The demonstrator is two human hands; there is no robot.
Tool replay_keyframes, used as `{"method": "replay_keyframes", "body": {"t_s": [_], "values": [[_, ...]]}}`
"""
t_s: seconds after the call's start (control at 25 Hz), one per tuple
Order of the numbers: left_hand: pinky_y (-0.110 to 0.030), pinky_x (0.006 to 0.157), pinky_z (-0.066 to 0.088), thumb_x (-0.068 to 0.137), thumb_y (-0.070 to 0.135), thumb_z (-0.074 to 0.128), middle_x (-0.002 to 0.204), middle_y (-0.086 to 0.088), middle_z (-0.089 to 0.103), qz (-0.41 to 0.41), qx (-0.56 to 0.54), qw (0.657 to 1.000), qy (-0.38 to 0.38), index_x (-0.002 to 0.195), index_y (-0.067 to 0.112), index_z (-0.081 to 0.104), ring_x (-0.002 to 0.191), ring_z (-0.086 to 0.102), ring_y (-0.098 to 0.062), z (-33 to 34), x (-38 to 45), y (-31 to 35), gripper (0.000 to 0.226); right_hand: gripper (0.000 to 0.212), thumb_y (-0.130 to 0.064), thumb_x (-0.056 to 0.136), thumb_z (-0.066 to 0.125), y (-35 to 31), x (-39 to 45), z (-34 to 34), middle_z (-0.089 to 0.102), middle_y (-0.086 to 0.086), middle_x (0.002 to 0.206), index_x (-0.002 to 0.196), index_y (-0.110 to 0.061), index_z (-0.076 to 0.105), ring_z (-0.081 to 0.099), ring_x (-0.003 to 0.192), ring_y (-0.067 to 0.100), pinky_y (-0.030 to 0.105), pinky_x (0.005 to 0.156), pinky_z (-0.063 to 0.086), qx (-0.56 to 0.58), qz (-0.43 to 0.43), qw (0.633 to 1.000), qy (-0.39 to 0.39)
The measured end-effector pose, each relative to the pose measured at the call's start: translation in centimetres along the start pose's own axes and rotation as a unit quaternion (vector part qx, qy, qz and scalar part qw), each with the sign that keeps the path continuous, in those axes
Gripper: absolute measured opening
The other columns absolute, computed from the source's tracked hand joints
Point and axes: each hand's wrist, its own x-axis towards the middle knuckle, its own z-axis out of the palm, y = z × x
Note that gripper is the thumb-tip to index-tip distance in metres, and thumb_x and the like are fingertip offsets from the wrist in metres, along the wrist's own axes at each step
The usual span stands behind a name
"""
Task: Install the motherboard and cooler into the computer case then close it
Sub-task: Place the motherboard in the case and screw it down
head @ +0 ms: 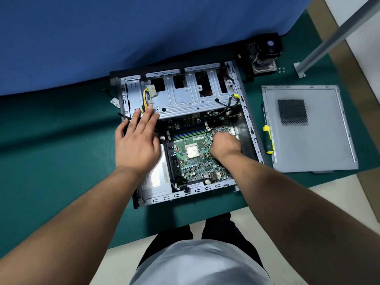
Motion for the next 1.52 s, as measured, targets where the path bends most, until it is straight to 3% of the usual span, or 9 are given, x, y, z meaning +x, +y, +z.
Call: {"method": "replay_keyframes", "body": {"t_s": [0.12,0.28,0.48,0.84,1.0,1.08,1.2,1.36,1.52], "values": [[-0.041,0.123,0.014,0.094,0.033,0.033,0.168,0.014,0.023,0.000,-0.003,1.000,0.004,0.156,0.033,0.034,0.156,0.017,-0.013,-0.1,0.0,0.0,0.062,0.018,-0.022,0.088,0.067,0.4,-0.2,0.4,0.058,0.002,0.070,0.074,-0.014,0.058,0.055,0.059,0.016,0.025,0.049,0.042,0.029,0.018,0.999,-0.007],[-0.041,0.123,0.014,0.093,0.032,0.034,0.168,0.013,0.024,0.000,-0.013,1.000,0.007,0.155,0.033,0.035,0.156,0.018,-0.013,-0.2,0.0,0.1,0.063,0.023,-0.008,0.088,0.064,0.9,-0.2,0.2,0.057,0.006,0.076,0.071,-0.013,0.050,0.061,0.075,0.026,0.032,0.063,0.054,0.033,0.022,0.999,-0.018],[-0.041,0.123,0.014,0.093,0.033,0.035,0.168,0.012,0.024,0.004,-0.011,1.000,0.012,0.155,0.033,0.036,0.156,0.019,-0.014,0.0,0.0,-0.1,0.063,0.020,-0.001,0.089,0.062,1.1,-0.2,0.2,0.056,0.008,0.079,0.076,-0.013,0.053,0.062,0.079,0.029,0.036,0.072,0.059,0.025,0.002,0.999,-0.027],[-0.041,0.122,0.015,0.093,0.033,0.036,0.168,0.013,0.024,0.004,-0.004,1.000,0.008,0.155,0.032,0.036,0.156,0.019,-0.014,0.0,0.0,-0.1,0.063,0.016,-0.002,0.091,0.061,1.3,-0.4,0.3,0.054,0.006,0.078,0.081,-0.013,0.054,0.061,0.077,0.027,0.033,0.065,0.051,0.026,-0.004,0.999,-0.042],[-0.042,0.123,0.015,0.093,0.033,0.035,0.168,0.013,0.024,0.002,-0.004,1.000,0.006,0.156,0.032,0.036,0.156,0.018,-0.013,0.0,0.0,-0.1,0.062,0.015,-0.004,0.092,0.060,0.9,-0.5,-0.3,0.065,0.010,0.088,0.079,-0.011,0.055,0.061,0.078,0.029,0.035,0.069,0.055,0.009,0.005,1.000,-0.030],[-0.042,0.123,0.016,0.094,0.034,0.035,0.168,0.013,0.023,0.001,-0.001,1.000,0.006,0.156,0.033,0.035,0.156,0.017,-0.012,0.0,0.1,0.0,0.062,0.007,-0.015,0.096,0.063,0.4,-0.2,-0.7,0.068,0.013,0.099,0.092,-0.009,0.061,0.064,0.085,0.032,0.035,0.070,0.053,0.030,0.006,1.000,0.002],[-0.041,0.123,0.015,0.094,0.034,0.035,0.168,0.014,0.022,-0.001,0.001,1.000,0.005,0.156,0.033,0.034,0.156,0.016,-0.012,0.1,0.1,-0.1,0.062,0.028,-0.021,0.101,0.063,-0.3,1.0,-1.3,0.061,0.017,0.116,0.121,-0.002,0.060,0.066,0.098,0.033,0.033,0.070,0.047,0.083,0.003,0.995,0.054],[-0.041,0.123,0.015,0.093,0.034,0.036,0.168,0.013,0.022,-0.001,0.000,1.000,0.006,0.157,0.033,0.034,0.156,0.017,-0.012,0.1,0.1,-0.1,0.063,0.010,-0.008,0.098,0.061,-1.1,2.2,-1.6,0.067,0.014,0.096,0.098,-0.002,0.069,0.058,0.074,0.029,0.030,0.061,0.044,0.111,0.044,0.991,0.054],[-0.041,0.124,0.015,0.093,0.034,0.038,0.169,0.013,0.022,-0.001,-0.001,1.000,0.005,0.157,0.032,0.033,0.156,0.017,-0.013,0.1,0.0,0.0,0.064,0.011,-0.007,0.095,0.060,-2.0,2.0,-1.4,0.069,0.014,0.101,0.100,-0.006,0.069,0.062,0.083,0.031,0.032,0.064,0.045,0.081,0.060,0.992,0.073]]}}
